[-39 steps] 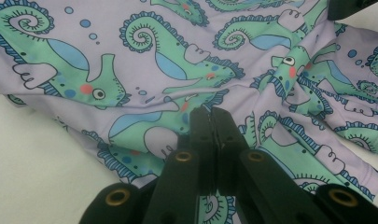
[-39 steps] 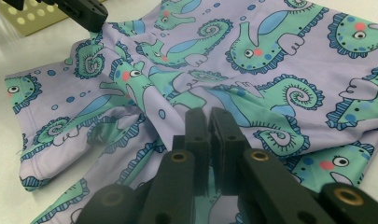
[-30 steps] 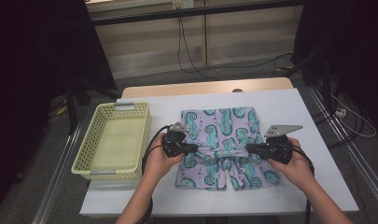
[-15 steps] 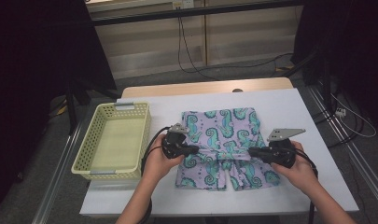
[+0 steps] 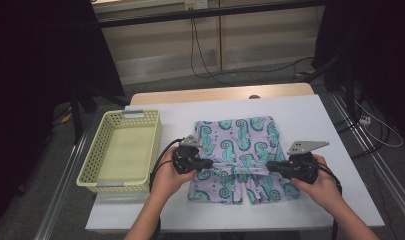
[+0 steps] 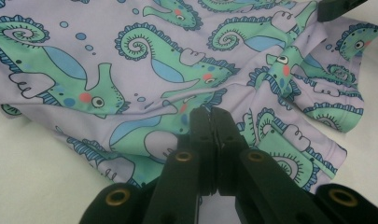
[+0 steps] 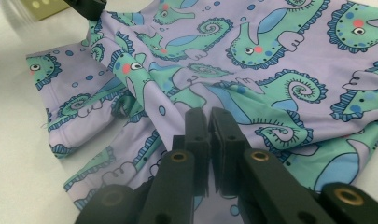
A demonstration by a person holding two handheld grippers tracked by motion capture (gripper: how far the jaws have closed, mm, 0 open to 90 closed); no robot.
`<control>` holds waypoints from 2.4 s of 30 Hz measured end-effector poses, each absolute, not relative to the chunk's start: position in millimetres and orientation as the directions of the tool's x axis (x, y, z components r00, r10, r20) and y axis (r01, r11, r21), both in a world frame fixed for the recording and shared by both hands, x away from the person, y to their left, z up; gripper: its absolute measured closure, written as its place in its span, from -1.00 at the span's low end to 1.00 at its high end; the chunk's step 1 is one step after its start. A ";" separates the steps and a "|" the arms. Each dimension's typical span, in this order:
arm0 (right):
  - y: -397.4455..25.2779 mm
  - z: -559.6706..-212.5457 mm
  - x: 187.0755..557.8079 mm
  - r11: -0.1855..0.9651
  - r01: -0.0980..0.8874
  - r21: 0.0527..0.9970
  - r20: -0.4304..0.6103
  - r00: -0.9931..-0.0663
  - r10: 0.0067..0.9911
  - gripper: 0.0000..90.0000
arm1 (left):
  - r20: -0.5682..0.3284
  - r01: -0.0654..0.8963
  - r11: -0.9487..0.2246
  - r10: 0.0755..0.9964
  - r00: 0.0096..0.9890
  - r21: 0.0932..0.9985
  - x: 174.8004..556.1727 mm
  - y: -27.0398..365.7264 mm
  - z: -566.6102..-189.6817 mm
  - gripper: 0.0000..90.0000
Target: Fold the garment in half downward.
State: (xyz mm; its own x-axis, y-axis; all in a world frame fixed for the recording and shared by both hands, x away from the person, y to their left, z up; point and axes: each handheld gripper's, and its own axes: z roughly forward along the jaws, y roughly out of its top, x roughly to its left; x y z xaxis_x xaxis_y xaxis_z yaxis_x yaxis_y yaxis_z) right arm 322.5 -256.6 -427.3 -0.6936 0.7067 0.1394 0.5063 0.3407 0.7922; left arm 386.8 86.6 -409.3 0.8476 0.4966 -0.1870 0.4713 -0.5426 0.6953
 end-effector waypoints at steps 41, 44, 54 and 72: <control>-259.3 -418.4 303.2 0.332 0.474 0.816 0.142 -0.719 0.680 0.93 | -0.179 0.448 -0.551 0.472 0.863 0.704 371.7 88.8 -397.3 0.98; -259.2 -418.2 302.7 0.332 0.474 0.815 0.142 -0.720 0.679 0.93 | -0.178 0.446 -0.552 0.471 0.864 0.705 371.5 89.4 -396.3 0.98; -260.1 -415.2 301.0 0.326 0.469 0.821 0.144 -0.723 0.676 0.93 | -0.180 0.447 -0.552 0.471 0.864 0.704 368.9 89.8 -393.7 0.98; -260.4 -411.9 298.4 0.323 0.462 0.826 0.148 -0.731 0.666 0.93 | -0.176 0.439 -0.562 0.460 0.870 0.702 366.0 91.0 -389.6 0.98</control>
